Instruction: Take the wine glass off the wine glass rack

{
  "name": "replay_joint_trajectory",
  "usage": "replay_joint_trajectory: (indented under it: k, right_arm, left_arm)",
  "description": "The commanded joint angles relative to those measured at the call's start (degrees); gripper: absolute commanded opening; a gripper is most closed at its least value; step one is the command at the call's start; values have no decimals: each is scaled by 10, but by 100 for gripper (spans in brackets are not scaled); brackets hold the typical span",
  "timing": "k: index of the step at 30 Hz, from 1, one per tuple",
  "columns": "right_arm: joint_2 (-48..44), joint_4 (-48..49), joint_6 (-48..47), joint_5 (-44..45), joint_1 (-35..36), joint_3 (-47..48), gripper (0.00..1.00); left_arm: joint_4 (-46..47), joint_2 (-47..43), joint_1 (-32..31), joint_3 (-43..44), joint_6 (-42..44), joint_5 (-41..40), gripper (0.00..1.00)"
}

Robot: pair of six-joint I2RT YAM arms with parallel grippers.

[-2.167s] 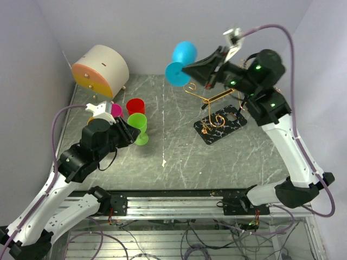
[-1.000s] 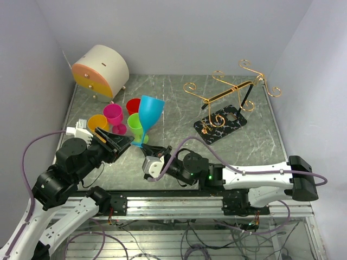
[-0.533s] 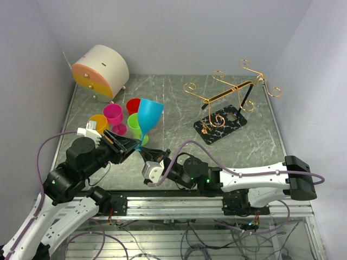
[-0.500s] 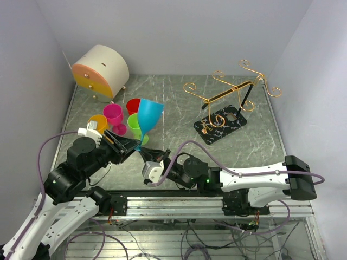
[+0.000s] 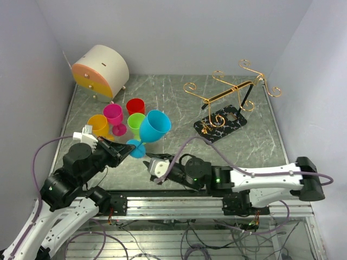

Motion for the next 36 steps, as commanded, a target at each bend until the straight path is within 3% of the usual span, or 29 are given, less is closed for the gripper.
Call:
replay_joint_trajectory:
  k: [1,6,9,11,13,16,21,26,36]
  right_arm:
    - [-95,-165,140,-29,4,32,31]
    - [-183,-300,248,-15,3,90,32]
    - [-164,-374,296,36,-2,160,32]
    - [-112,-455,316,22,-40,227,33]
    - [-49,-514,338,-47,-118,300,33]
    - [-5,-517,357,-165,-232,355,29]
    - [68,-532,393,-399,-338,442,35]
    - [133,-545,412,-585,-344,485,45]
    - [141,-522,425,-641,-341,469,47]
  left_arm:
    - [-60,-52,1,-7,18,-70,7]
    - [-114,-126,1,-25,12,-112,7]
    - [-126,-151,1,-34,17,-118,7]
    - [-133,-159,1,-33,29,-121,7]
    - [-146,-163,1,-27,37,-127,7]
    - [-170,-169,1,-12,48,-144,7]
    - [-168,-191,1,-3,75,-157,7]
    - [-141,-212,1,-18,105,-148,7]
    - [-141,-204,1,-5,134,-148,7]
